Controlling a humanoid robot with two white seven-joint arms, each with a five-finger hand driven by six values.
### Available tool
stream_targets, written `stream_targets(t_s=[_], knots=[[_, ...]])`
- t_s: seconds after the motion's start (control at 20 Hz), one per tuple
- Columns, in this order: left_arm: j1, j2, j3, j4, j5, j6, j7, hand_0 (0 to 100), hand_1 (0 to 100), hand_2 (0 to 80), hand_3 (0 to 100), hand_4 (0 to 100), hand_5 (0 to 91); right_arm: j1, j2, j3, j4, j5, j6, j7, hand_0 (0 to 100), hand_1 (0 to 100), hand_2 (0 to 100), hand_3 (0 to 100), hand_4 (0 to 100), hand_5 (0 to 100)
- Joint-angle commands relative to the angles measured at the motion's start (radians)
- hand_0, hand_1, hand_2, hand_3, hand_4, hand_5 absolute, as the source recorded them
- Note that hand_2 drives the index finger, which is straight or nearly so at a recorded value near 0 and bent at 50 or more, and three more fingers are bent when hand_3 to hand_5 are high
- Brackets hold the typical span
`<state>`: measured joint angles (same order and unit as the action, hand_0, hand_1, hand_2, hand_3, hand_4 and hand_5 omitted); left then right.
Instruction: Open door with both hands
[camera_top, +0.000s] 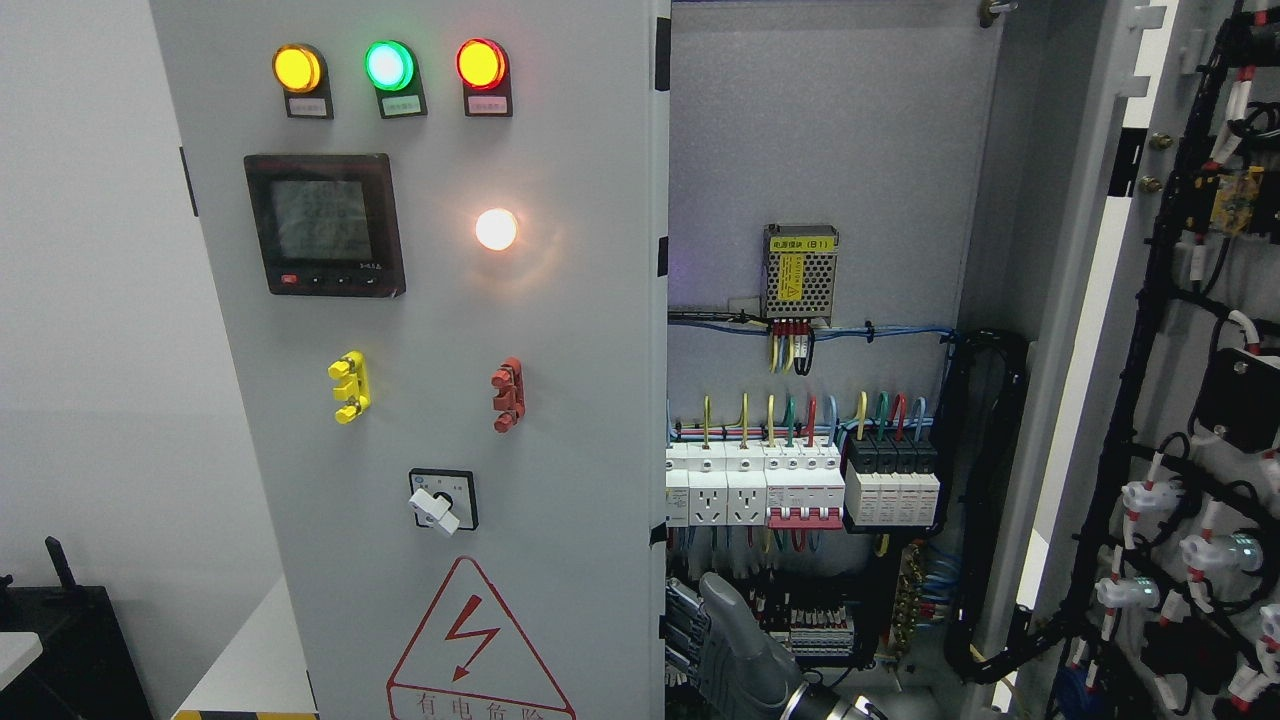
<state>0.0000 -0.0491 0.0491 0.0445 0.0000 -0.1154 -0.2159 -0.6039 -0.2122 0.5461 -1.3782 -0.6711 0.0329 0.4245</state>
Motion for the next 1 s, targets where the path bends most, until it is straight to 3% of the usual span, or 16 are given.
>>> stream_targets(t_s=[0.0,0.35,0.95], knots=[[0.003,0.000,0.000,0.000,-0.031,-0.001,0.000,0,0,0.0,0,3,0.0,0.007,0.000,0.028,-0.044,-0.013,-0.001,0.028,0,0,0,0,0,0],[0.003,0.000,0.000,0.000,-0.031,-0.001,0.000,0,0,0.0,0,3,0.0,0.019,0.000,0.054,-0.076,-0.013,-0.001,0.059,0,0,0,0,0,0],[0.003,0.000,0.000,0.000,-0.031,-0.001,0.000,0,0,0.0,0,3,0.0,0.021,0.000,0.075,-0.091,-0.013,0.001,0.062,0,0,0,0,0,0]])
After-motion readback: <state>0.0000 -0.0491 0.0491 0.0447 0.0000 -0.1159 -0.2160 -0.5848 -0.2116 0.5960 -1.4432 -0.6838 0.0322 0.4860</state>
